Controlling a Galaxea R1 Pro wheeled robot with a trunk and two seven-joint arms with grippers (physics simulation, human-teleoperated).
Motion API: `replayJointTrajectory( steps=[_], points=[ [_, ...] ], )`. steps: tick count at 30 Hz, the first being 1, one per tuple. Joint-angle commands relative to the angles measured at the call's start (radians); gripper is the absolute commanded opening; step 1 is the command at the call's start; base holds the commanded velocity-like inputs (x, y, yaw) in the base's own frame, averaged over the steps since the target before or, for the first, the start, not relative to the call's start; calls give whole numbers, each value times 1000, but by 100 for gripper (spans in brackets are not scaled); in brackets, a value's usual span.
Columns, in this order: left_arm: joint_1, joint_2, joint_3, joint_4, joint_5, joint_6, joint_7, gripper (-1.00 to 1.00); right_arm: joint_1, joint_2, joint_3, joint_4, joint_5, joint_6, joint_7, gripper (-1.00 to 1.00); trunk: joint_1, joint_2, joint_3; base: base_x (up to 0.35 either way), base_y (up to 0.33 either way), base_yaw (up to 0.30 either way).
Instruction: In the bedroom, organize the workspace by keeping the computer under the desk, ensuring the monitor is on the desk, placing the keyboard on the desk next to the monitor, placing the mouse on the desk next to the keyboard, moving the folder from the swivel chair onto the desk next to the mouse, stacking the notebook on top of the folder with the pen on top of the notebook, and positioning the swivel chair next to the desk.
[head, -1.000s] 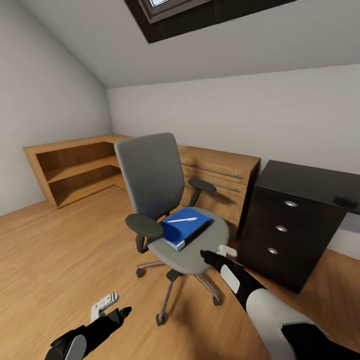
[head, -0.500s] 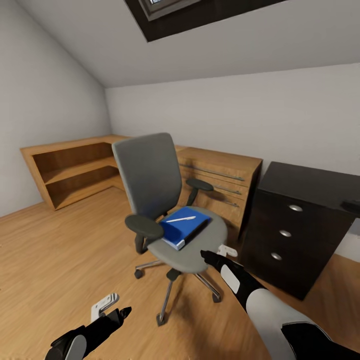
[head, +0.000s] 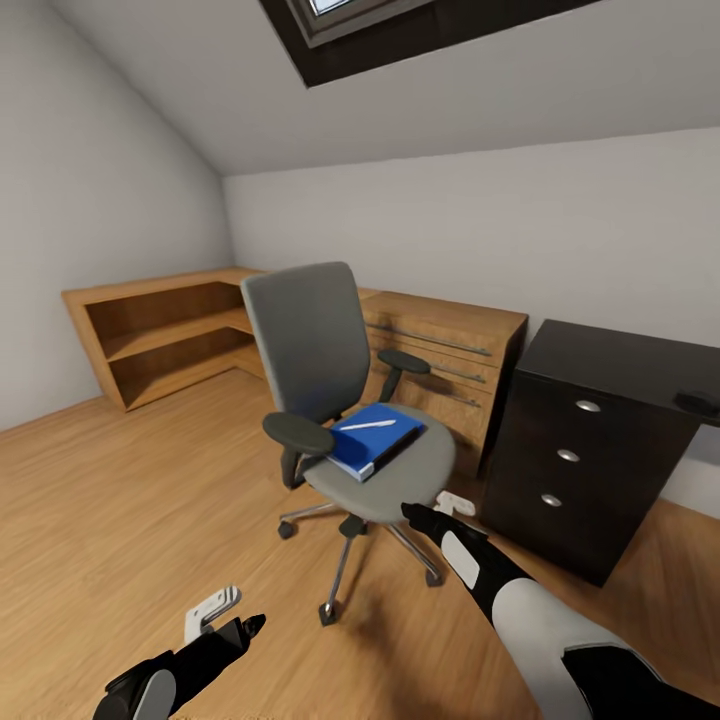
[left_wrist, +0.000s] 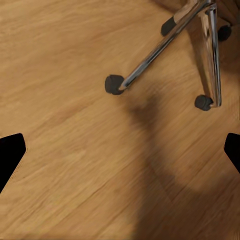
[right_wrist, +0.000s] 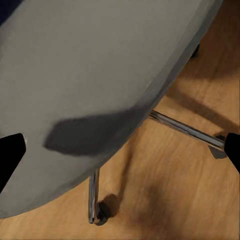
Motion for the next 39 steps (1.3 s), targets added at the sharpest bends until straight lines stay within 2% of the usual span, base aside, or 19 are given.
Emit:
replayJointTrajectory(
  steps=[1, 16, 20, 32, 39],
  points=[
    [-1, -1, 1, -1, 10, 5, 8, 100, 1, 0, 12, 1, -14, 5, 1, 100, 0, 0, -2, 0, 0, 226],
    [-1, -1, 1, -1, 10, 5, 7, 100, 1, 0, 12, 0, -14, 4, 3, 100, 0, 0, -13, 4, 0, 232],
    [-1, -1, -4, -1, 9, 5, 5, 100, 1, 0, 12, 0, -13, 4, 5, 100, 0, 0, -16, 243, 0, 230],
    [-1, -1, -5, -1, 11, 5, 5, 100, 1, -1, 10, 1, -13, 5, 4, 100, 0, 0, -16, 316, -19, 23],
    [-1, -1, -6, -1, 10, 5, 7, 100, 1, -2, 10, 1, -13, 4, 3, 100, 0, 0, -16, 114, -64, 0]
  ],
)
